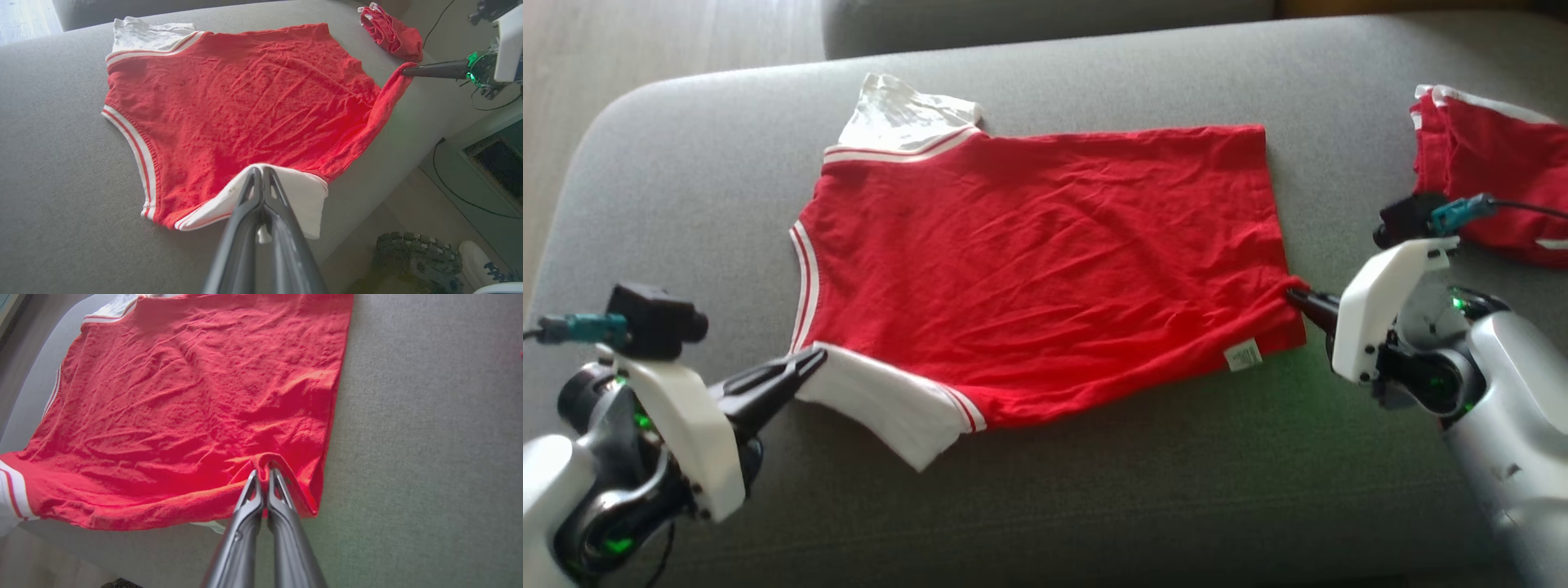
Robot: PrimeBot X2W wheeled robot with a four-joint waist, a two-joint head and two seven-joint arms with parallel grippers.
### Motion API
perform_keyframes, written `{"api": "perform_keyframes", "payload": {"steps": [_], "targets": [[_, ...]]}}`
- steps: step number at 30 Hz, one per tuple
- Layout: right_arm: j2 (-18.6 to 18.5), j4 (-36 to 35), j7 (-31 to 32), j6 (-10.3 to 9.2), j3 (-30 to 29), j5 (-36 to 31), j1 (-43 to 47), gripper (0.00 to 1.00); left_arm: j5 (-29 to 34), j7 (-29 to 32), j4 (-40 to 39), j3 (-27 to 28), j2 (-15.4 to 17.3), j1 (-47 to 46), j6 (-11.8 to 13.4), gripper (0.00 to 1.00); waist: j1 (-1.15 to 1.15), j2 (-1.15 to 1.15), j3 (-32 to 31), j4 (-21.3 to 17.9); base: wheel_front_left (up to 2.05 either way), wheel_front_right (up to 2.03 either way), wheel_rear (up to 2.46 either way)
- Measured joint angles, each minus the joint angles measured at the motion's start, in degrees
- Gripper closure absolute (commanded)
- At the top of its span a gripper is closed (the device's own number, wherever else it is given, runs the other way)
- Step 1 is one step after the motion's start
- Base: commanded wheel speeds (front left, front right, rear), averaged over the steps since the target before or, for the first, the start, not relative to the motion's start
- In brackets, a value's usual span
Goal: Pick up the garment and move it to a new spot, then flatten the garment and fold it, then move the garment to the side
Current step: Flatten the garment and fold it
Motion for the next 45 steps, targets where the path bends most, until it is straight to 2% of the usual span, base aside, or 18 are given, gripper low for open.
{"api": "perform_keyframes", "payload": {"steps": [4,12,25,33,45], "targets": [[1.3,2.1,-1.9,0.00,0.1,-1.1,-2.4,1.00,-0.8,-0.4,2.4,1.2,-1.6,-1.8,0.0,1.00,0.00,0.00,1.4,-0.5,0.00,0.00,0.00],[2.9,7.1,-5.9,0.00,-0.2,-2.4,-5.5,1.00,-0.8,-0.7,8.3,1.5,-5.7,-6.0,3.0,1.00,0.00,0.00,3.9,-0.9,0.00,0.00,0.00],[4.8,11.2,-9.4,0.00,1.1,-2.6,-9.9,1.00,1.8,-3.4,16.8,1.6,-11.1,-13.2,4.1,1.00,0.00,0.00,7.7,-1.6,0.00,0.00,0.00],[5.3,13.6,-11.6,0.00,1.9,-3.2,-12.6,1.00,3.5,-4.6,22.2,1.6,-13.1,-17.9,4.3,1.00,0.01,0.00,9.8,-2.1,0.00,0.00,0.00],[8.1,17.4,-14.9,0.00,2.8,-3.2,-15.9,1.00,8.5,-5.5,32.5,-0.3,-15.3,-24.6,4.5,1.00,0.01,0.00,13.4,-3.8,0.00,0.00,0.00]]}}
